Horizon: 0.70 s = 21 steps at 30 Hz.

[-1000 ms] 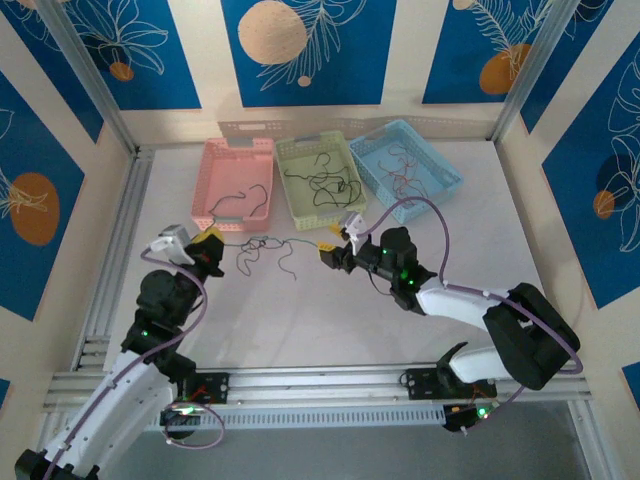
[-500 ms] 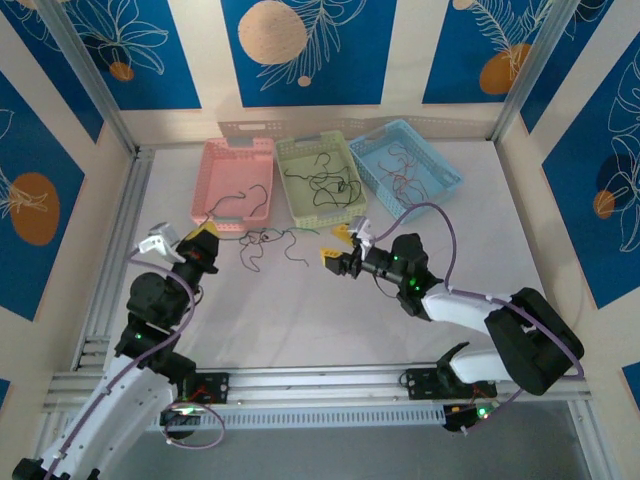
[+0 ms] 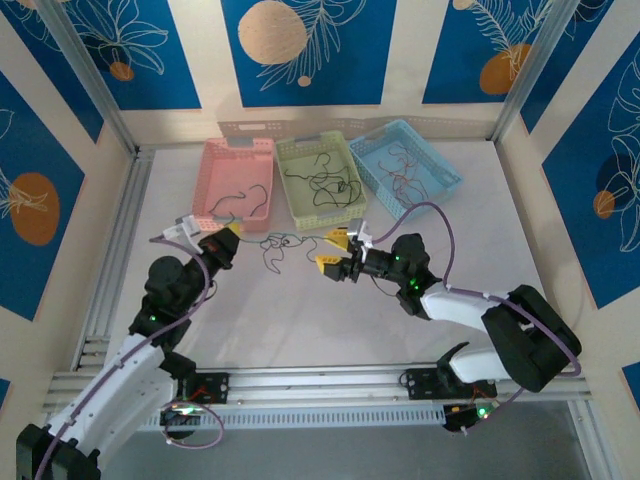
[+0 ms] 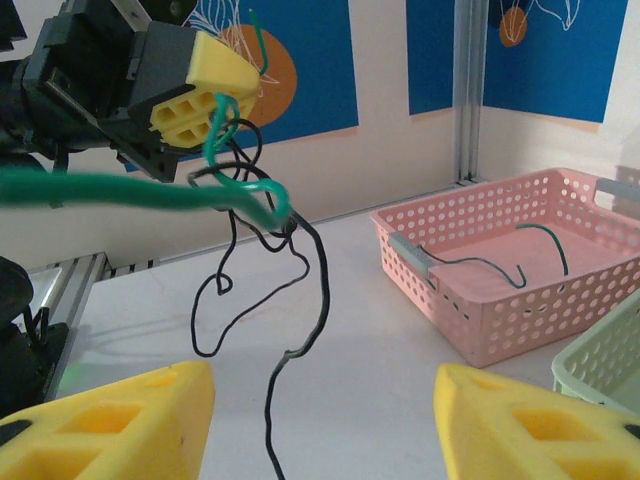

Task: Untangle the cables

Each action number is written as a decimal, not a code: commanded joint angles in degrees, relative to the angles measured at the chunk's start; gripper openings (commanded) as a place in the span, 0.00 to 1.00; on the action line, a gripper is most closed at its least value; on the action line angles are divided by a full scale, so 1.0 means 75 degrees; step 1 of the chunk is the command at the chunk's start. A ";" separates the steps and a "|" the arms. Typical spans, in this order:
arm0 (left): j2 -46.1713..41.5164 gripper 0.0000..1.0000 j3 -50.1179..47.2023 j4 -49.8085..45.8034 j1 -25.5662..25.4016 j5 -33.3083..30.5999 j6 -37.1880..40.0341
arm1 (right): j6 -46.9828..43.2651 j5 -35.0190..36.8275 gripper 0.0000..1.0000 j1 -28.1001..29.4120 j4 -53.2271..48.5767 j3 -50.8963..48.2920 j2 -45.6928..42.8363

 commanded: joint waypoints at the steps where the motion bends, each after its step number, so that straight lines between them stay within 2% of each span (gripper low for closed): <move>1: 0.0021 0.00 0.0007 0.0632 0.0058 0.0608 -0.0240 | -0.0057 -0.0094 0.60 0.0058 0.0186 0.0172 0.0047; 15: 0.0352 0.00 -0.0062 0.0778 0.0058 0.1426 -0.0348 | -0.0066 -0.0372 0.53 0.0052 0.0194 0.0206 0.0112; 18: 0.0445 0.00 -0.0074 0.0851 0.0058 0.1520 -0.0341 | -0.0068 -0.0563 0.42 0.0024 0.0198 0.0231 0.0137; 21: 0.0437 0.00 -0.0119 0.0850 0.0061 0.1461 -0.0300 | -0.0071 -0.0649 0.20 -0.0027 0.0177 0.0232 0.0123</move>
